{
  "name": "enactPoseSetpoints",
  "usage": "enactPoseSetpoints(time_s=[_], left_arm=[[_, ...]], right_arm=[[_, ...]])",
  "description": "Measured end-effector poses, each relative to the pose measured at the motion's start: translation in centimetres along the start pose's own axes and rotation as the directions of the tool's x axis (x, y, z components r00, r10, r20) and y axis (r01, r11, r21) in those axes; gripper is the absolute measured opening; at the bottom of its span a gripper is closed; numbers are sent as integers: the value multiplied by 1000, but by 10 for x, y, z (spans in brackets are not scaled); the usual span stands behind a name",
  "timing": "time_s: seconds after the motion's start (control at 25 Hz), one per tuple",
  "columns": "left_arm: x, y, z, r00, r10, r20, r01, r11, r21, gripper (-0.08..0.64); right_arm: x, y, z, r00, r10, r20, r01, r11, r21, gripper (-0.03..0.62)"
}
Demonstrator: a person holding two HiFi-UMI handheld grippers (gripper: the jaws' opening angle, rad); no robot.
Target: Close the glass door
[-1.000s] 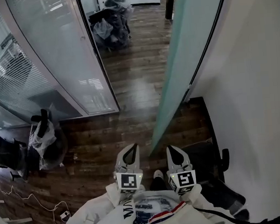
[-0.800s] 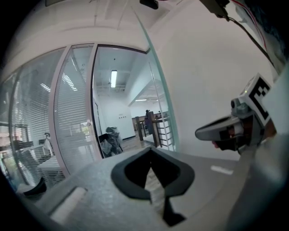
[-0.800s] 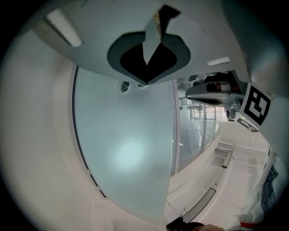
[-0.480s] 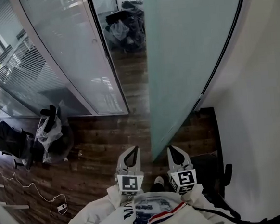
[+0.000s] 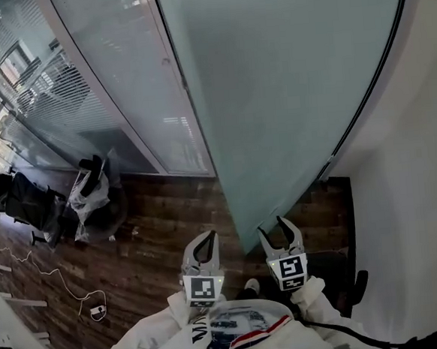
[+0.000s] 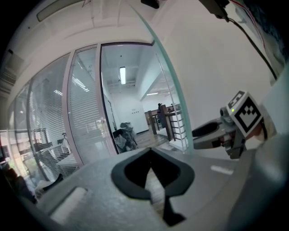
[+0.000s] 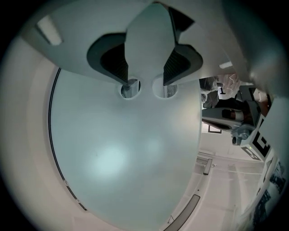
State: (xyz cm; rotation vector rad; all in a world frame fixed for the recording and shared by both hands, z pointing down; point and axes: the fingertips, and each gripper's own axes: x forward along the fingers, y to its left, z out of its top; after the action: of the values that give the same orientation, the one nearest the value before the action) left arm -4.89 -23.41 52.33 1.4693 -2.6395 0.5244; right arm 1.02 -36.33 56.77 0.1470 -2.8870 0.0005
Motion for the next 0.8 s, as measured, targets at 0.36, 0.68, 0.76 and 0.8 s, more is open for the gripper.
enactPoseSetpoints(time_s=[0.36,0.68,0.76,0.8], left_arm=[[-6,12,-2,995,103,-12,-103,995,-9,3],[-13,29,-7,985,172,-30,-173,985,-25,3],[-10,28,-12,984,172,-34,-173,984,-32,3],[-9,28,-13,985,171,-33,-172,984,-40,3]], right_arm=[[30,2,5,995,97,8,-96,995,-39,162],[45,3,7,991,133,-9,-133,991,-1,149],[50,4,8,991,129,-15,-130,992,-10,149],[52,5,8,992,128,-21,-128,992,-16,149]])
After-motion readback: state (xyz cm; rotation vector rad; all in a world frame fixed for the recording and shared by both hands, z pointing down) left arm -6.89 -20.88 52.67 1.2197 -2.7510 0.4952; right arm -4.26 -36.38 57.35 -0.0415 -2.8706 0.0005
